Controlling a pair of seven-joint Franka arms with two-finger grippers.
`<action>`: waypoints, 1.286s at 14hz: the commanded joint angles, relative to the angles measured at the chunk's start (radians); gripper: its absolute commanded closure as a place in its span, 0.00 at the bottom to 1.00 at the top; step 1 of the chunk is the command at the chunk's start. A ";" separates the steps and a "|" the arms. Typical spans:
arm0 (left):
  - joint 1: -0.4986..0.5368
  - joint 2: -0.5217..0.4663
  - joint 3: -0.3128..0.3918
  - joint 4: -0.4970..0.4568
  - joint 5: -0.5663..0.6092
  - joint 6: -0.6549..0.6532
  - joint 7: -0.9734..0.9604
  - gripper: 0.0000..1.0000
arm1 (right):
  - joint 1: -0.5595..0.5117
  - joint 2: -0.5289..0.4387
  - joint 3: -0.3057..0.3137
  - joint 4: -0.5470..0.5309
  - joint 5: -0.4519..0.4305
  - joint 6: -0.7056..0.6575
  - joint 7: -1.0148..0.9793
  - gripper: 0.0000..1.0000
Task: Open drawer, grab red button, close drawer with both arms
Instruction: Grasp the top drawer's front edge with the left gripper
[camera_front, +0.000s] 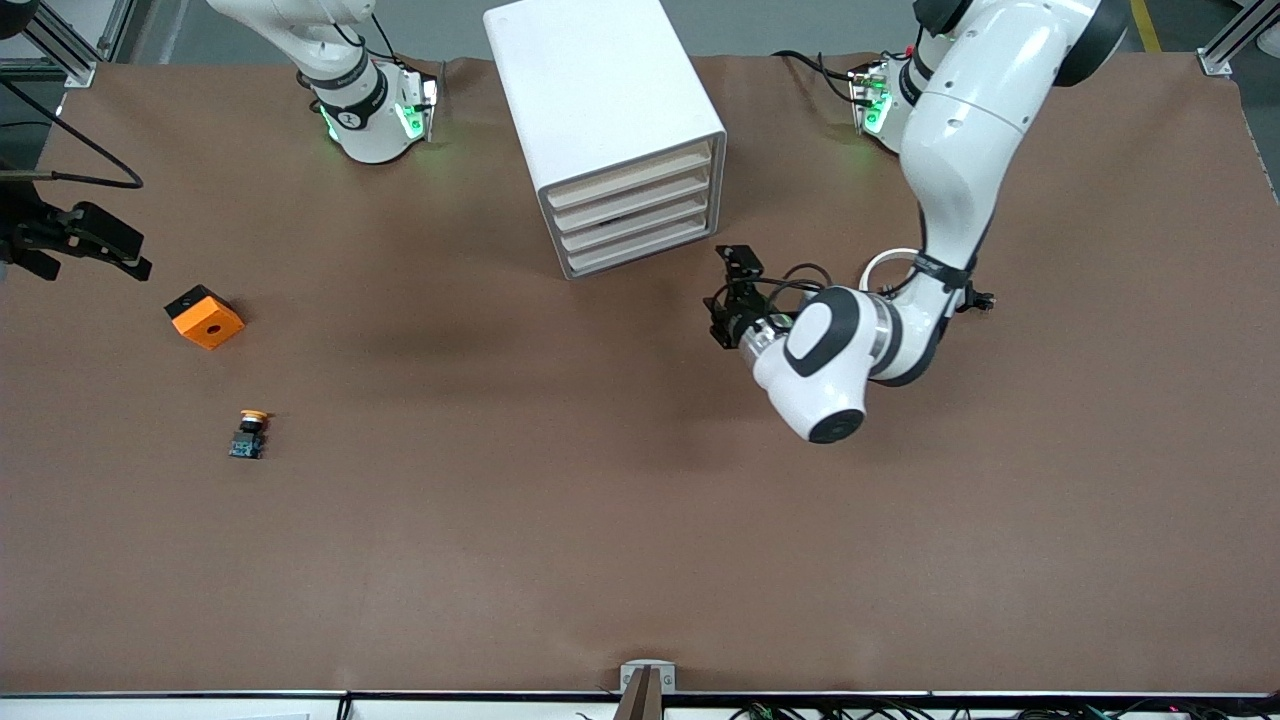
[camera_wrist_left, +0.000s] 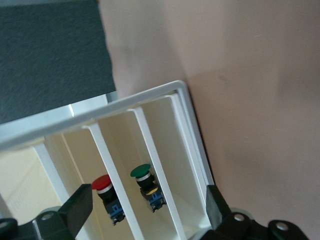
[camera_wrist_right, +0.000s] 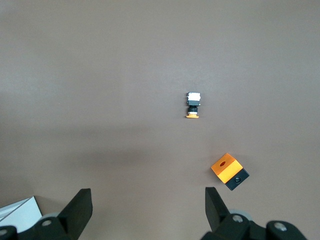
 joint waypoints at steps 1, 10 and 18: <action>-0.048 0.032 0.004 0.021 -0.029 -0.040 -0.128 0.00 | -0.005 0.007 0.006 0.020 0.005 -0.008 -0.003 0.00; -0.169 0.072 0.004 0.018 -0.151 -0.080 -0.179 0.30 | 0.032 0.021 0.009 0.031 0.005 -0.003 0.008 0.00; -0.195 0.072 0.006 0.021 -0.181 -0.108 -0.191 1.00 | 0.102 0.041 0.009 0.033 0.011 0.043 0.008 0.00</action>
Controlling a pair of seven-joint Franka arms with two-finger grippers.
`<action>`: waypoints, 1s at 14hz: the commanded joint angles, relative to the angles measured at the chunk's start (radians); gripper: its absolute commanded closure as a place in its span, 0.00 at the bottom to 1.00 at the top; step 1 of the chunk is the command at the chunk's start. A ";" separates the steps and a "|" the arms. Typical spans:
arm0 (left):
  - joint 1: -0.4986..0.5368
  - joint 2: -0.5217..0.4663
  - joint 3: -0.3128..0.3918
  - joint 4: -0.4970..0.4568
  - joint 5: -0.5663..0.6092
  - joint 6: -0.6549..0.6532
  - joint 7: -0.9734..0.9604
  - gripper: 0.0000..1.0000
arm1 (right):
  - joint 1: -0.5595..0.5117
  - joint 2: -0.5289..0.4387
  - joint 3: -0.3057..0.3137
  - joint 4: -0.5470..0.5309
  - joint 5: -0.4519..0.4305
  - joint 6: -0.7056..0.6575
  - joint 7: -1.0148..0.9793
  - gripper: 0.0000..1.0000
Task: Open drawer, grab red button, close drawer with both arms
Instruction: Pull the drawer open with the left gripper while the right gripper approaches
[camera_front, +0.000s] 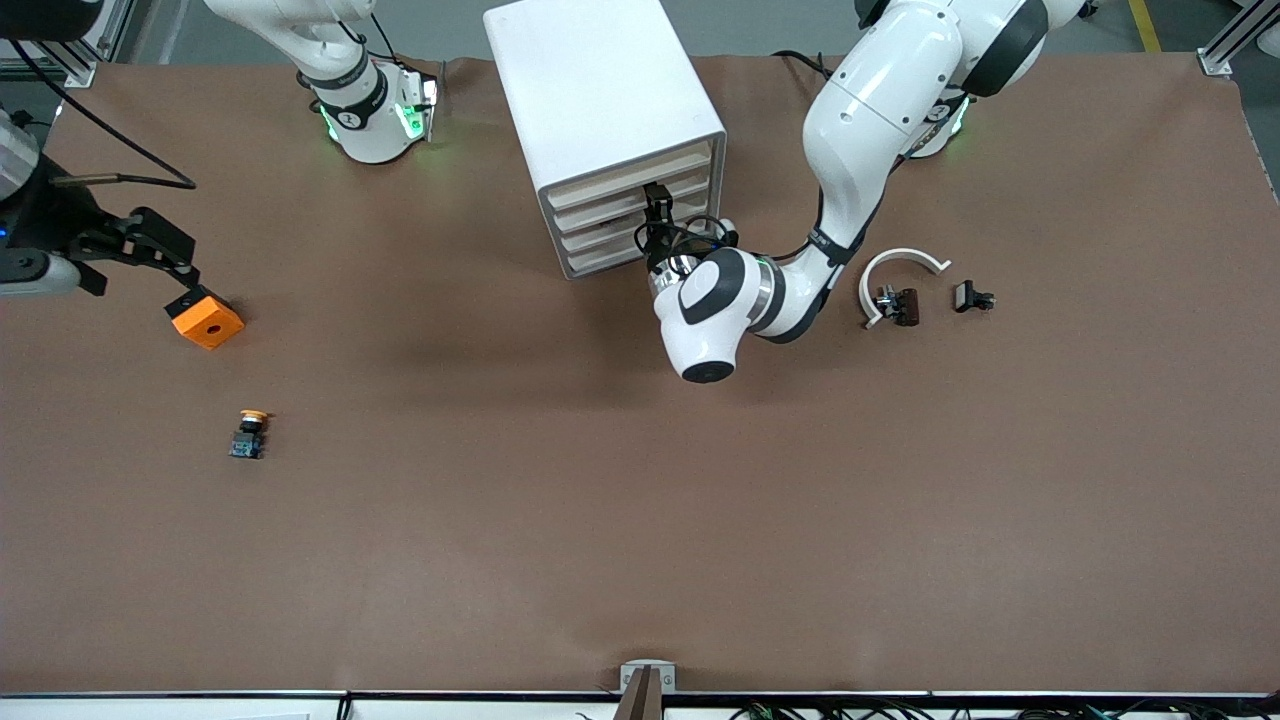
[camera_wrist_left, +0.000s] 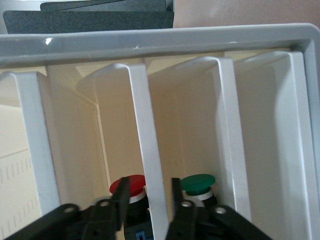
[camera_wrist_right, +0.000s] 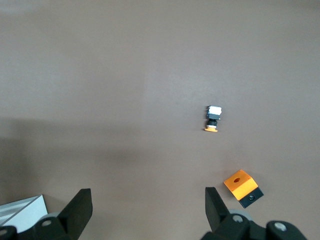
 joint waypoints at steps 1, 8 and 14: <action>0.000 0.008 0.007 0.020 -0.018 -0.020 -0.005 1.00 | 0.016 0.019 -0.005 0.026 0.014 -0.003 0.008 0.00; 0.125 0.017 0.057 0.095 -0.006 -0.009 0.043 1.00 | 0.310 0.053 -0.005 0.020 0.014 -0.001 0.428 0.00; 0.208 0.031 0.057 0.127 -0.009 0.082 0.091 0.96 | 0.591 0.192 -0.005 0.026 0.013 0.108 1.004 0.00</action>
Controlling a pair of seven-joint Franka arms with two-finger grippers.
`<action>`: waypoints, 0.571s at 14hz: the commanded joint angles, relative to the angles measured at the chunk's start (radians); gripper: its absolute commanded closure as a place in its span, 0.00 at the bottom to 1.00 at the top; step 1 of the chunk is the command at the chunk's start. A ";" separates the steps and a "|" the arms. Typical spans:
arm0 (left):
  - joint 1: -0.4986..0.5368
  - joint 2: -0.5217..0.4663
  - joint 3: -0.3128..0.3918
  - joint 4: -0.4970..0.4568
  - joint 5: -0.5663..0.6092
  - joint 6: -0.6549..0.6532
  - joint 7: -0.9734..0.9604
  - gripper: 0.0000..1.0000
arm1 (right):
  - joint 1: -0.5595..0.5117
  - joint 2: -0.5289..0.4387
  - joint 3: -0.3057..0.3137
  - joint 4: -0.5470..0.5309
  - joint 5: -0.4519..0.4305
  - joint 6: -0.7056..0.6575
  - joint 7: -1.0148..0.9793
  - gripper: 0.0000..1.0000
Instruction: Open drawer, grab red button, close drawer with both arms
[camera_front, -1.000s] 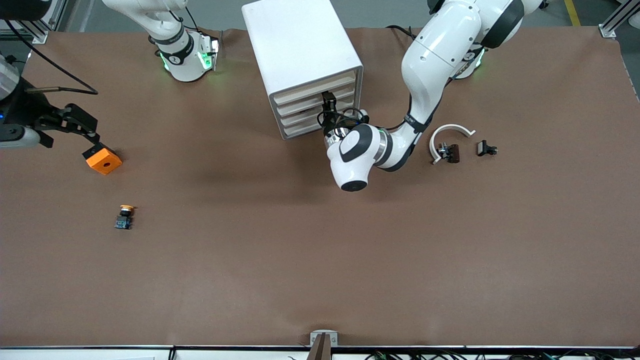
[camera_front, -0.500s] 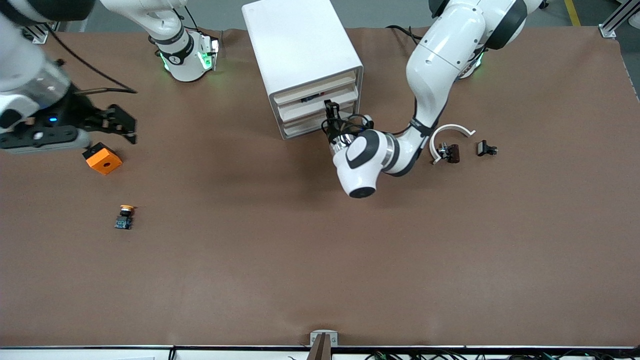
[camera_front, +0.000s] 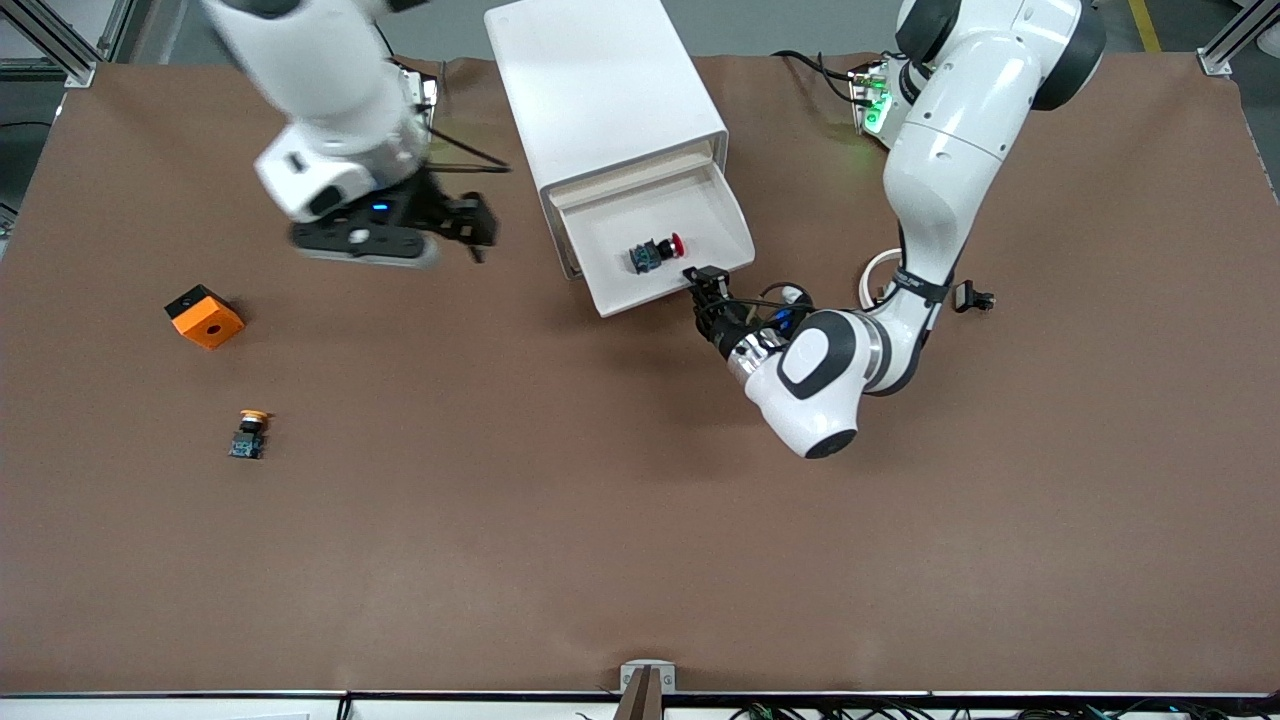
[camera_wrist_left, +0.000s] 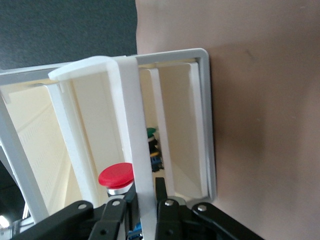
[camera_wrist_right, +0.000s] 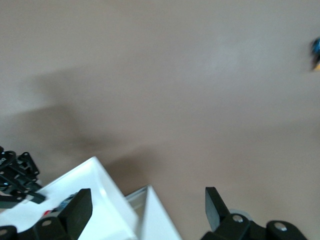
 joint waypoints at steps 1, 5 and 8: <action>0.006 0.018 0.001 0.035 -0.007 0.037 0.059 0.83 | 0.100 0.092 -0.014 0.029 0.002 0.058 0.272 0.00; 0.057 0.008 -0.001 0.036 -0.007 0.035 0.094 0.00 | 0.200 0.216 -0.014 0.057 0.004 0.170 0.536 0.00; 0.072 -0.014 0.031 0.102 0.027 0.025 0.105 0.00 | 0.252 0.278 -0.014 0.061 -0.002 0.222 0.673 0.00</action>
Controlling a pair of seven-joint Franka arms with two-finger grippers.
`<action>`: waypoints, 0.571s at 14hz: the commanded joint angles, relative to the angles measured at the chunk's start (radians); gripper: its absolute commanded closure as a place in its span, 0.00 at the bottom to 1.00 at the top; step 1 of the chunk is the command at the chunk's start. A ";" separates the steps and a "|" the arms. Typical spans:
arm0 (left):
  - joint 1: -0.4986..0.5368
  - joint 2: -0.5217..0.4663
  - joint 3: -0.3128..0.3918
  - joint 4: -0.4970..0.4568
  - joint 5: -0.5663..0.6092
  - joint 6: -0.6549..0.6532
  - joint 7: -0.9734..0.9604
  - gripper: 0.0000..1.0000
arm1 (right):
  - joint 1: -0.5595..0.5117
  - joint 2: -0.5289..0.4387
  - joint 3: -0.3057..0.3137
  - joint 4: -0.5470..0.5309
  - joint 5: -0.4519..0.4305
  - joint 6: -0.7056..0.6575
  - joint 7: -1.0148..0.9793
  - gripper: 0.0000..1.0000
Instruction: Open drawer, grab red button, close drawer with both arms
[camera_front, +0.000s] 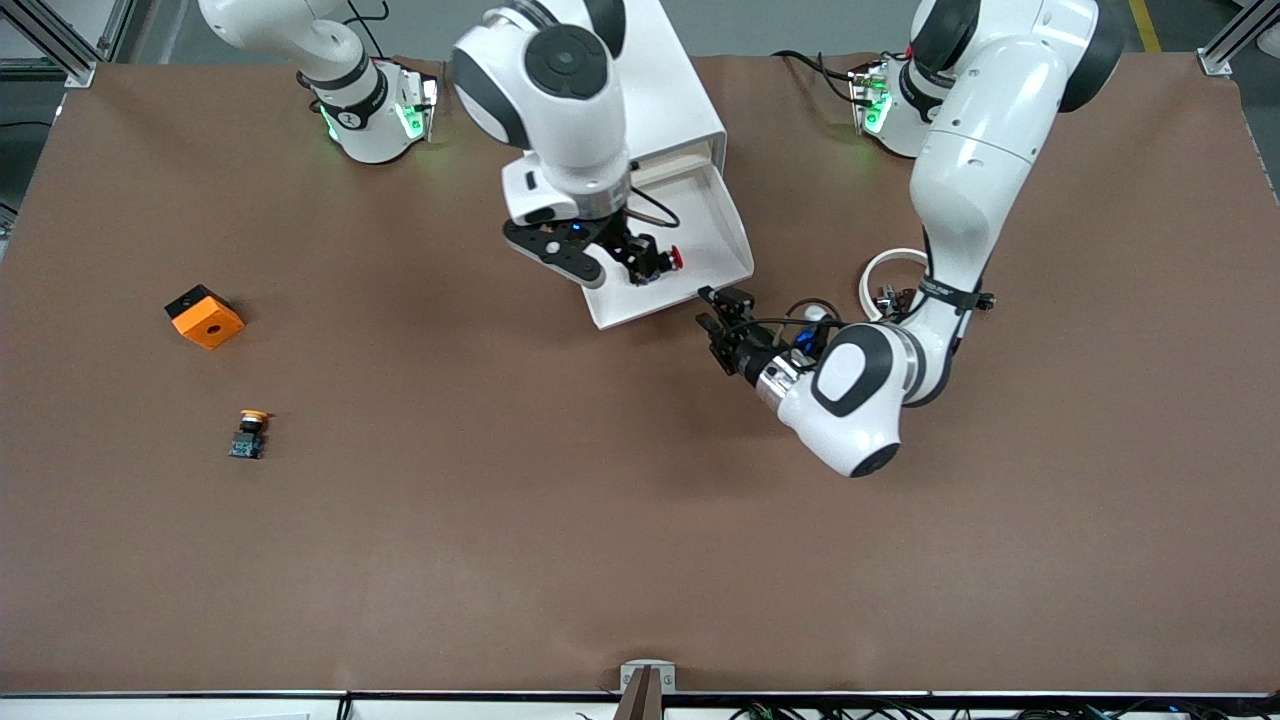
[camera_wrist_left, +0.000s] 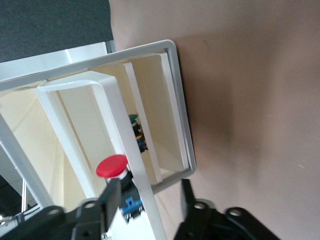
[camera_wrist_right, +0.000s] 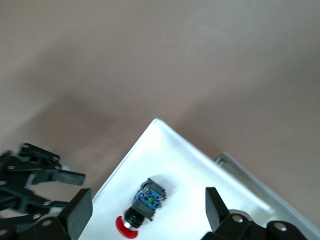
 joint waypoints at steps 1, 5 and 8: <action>0.013 -0.016 0.028 0.082 0.061 -0.024 0.010 0.00 | 0.029 0.055 -0.012 0.045 0.000 0.010 0.104 0.00; 0.019 -0.097 0.105 0.131 0.203 -0.010 0.160 0.00 | 0.028 0.082 -0.012 0.042 0.007 0.010 0.173 0.00; 0.062 -0.117 0.179 0.133 0.206 -0.001 0.478 0.00 | 0.036 0.107 -0.012 0.039 0.007 0.008 0.238 0.00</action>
